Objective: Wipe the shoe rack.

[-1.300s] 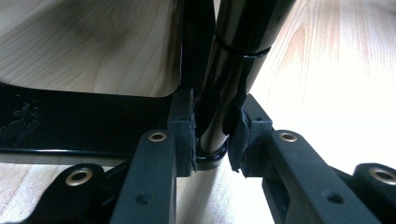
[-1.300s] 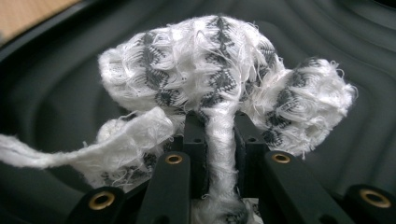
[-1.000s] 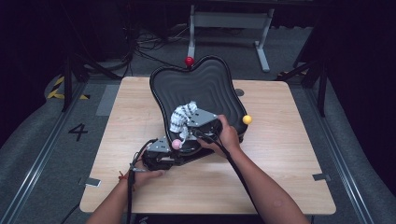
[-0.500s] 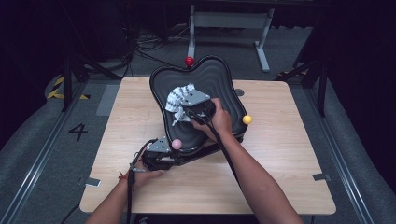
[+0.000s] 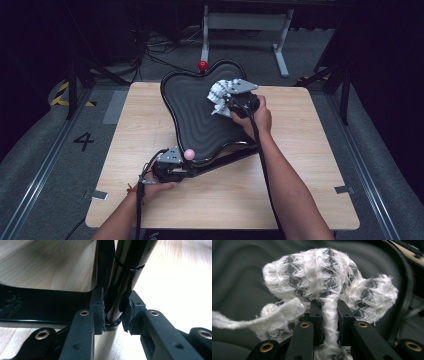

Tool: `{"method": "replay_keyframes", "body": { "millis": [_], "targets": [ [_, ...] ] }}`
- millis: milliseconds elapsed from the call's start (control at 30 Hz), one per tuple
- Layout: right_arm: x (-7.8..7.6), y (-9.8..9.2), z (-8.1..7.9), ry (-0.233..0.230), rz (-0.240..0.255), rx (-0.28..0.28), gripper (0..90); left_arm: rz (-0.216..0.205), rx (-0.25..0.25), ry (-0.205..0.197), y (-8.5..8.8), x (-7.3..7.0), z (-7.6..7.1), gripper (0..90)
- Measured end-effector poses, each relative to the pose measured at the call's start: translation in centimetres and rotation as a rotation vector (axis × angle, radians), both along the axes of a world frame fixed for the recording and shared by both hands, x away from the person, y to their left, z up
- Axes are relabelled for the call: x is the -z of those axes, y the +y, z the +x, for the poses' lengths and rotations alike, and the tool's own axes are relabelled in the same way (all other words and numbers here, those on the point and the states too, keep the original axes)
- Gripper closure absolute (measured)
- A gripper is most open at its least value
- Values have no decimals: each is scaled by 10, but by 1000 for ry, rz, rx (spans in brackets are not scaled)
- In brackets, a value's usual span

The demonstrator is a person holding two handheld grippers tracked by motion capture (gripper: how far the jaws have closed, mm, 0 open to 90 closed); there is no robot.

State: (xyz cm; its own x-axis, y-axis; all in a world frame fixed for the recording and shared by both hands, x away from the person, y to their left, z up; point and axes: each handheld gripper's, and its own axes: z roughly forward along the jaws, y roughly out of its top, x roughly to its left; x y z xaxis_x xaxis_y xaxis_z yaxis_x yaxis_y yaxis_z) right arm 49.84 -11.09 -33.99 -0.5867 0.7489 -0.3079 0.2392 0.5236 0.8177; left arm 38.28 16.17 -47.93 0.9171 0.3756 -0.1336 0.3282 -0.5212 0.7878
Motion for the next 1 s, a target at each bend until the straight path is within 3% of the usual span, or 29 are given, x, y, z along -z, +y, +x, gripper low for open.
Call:
{"method": "replay_keyframes", "body": {
  "millis": [167,300,367,633,1000],
  "targets": [
    [1,-21,5,16,30,32,787,-1,-1,1,0,0,0,722],
    [2,-17,3,-2,11,38,792,4,0,-1,0,0,0,722],
    [2,-10,0,-7,-13,14,792,5,1,0,0,0,0,722],
    [2,17,-10,-16,-36,-69,789,5,5,2,0,0,0,723],
    [9,66,-44,-27,-61,-234,785,5,5,-5,0,0,1,722]
  ]
}}
